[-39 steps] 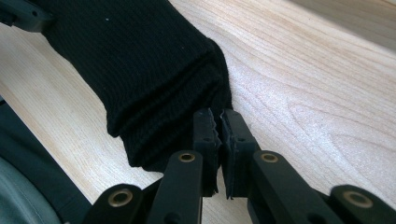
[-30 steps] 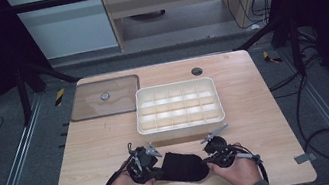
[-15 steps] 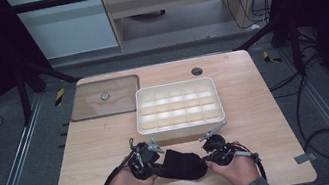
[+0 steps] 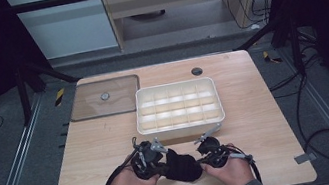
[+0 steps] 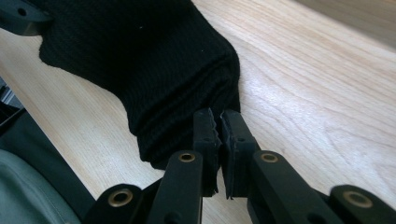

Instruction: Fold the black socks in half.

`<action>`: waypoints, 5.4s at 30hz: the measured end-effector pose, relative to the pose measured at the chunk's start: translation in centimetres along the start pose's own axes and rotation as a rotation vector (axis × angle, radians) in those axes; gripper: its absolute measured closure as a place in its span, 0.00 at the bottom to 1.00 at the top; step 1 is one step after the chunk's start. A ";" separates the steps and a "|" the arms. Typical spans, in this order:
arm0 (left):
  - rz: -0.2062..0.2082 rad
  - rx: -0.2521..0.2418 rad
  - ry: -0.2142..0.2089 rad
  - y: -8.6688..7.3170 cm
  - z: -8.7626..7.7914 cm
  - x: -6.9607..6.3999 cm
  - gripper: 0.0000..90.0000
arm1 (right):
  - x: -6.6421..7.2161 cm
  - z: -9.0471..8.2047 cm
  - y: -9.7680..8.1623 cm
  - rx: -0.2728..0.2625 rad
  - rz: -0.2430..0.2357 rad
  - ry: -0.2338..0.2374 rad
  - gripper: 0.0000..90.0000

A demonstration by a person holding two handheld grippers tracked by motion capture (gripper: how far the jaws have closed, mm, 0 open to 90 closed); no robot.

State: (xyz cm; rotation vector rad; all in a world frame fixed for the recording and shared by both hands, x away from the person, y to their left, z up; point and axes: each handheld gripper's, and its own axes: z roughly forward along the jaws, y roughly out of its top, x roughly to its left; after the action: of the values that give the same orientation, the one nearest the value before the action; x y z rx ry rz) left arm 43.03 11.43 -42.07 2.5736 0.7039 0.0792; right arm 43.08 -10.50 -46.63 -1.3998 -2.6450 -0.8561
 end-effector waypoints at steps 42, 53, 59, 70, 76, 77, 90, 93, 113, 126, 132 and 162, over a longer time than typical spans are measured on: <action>0.106 0.022 -0.023 3.1 3.8 -4.1 0.92 | -0.8 -0.9 -1.9 -0.113 0.034 0.025 0.82; 0.106 0.005 -0.031 3.3 4.5 -4.5 0.91 | -1.5 -2.7 -1.7 -0.171 0.039 0.013 0.90; 0.106 -0.002 -0.040 3.5 4.8 -4.7 0.91 | -1.9 -3.2 -1.7 -0.217 0.061 0.030 0.90; 0.099 -0.011 -0.041 3.5 4.9 -4.8 0.90 | -1.4 -3.2 -0.7 -0.263 0.062 0.065 0.81; 0.082 -0.018 -0.052 3.5 5.0 -4.6 0.90 | -1.1 -2.6 -0.1 -0.257 0.065 0.081 0.76; 0.085 -0.019 -0.051 3.4 4.9 -4.6 0.90 | -1.1 -2.5 0.0 -0.259 0.061 0.080 0.75; 0.069 -0.035 -0.075 3.2 5.0 -4.5 0.90 | -0.6 -1.8 0.9 -0.231 0.051 0.053 0.68; 0.068 -0.035 -0.076 3.2 5.0 -4.5 0.90 | -0.5 -1.6 0.9 -0.226 0.041 0.044 0.68; 0.041 -0.051 -0.068 3.2 5.1 -4.6 0.86 | -0.6 -1.2 0.3 -0.180 0.031 0.006 0.93; 0.033 -0.086 -0.045 3.7 3.7 -5.1 0.75 | -1.5 -0.7 -0.3 -0.151 0.043 -0.005 0.93; 0.028 -0.111 -0.026 3.6 2.4 -4.6 0.74 | -1.9 -0.6 -0.5 -0.145 0.049 -0.004 0.93; -0.015 -0.036 0.031 1.4 4.3 -2.4 0.73 | -2.2 -0.5 -0.9 -0.143 0.067 -0.002 0.66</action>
State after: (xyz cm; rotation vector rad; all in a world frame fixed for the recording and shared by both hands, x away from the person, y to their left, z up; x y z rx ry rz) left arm 42.34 7.40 -45.08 2.5373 0.7267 0.1266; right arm 43.58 -12.86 -47.22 -1.5110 -2.5671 -1.0558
